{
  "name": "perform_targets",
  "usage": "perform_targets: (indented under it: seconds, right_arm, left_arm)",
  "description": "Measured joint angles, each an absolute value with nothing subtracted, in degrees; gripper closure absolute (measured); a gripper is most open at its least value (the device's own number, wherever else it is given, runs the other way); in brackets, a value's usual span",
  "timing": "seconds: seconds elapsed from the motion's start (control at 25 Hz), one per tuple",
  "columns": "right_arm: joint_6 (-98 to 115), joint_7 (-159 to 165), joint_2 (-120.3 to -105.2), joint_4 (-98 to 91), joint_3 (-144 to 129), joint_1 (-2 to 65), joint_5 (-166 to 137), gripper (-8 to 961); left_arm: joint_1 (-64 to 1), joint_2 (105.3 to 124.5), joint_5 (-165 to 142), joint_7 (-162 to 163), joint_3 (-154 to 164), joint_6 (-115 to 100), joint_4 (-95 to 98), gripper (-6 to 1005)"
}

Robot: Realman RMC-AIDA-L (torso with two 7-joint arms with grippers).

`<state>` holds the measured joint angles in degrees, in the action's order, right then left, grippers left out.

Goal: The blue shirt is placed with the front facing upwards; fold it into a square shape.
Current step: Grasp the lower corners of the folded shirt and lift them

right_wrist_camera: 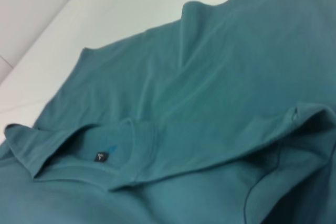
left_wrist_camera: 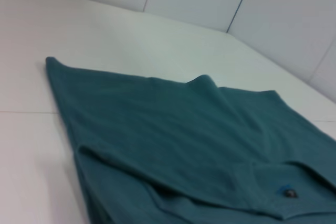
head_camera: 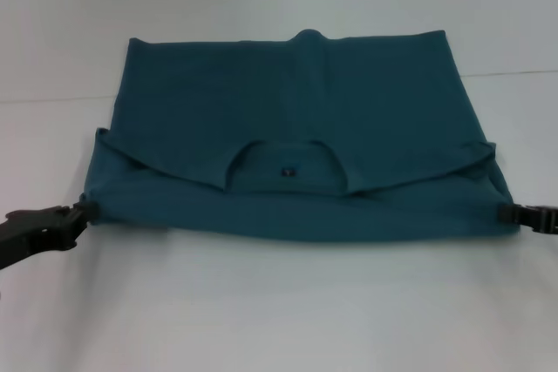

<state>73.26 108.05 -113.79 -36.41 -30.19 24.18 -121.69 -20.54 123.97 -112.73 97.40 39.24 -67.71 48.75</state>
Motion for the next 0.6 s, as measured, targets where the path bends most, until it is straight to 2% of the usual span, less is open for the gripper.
perform_targets:
  seconds: [0.6]
  right_arm:
    - [83.95,103.11,-113.91,-41.53,-22.45,16.07,-121.18,920]
  left_arm:
    - [-15.5,124.17,-115.8,97.99,33.15,-90.21,53.64,998]
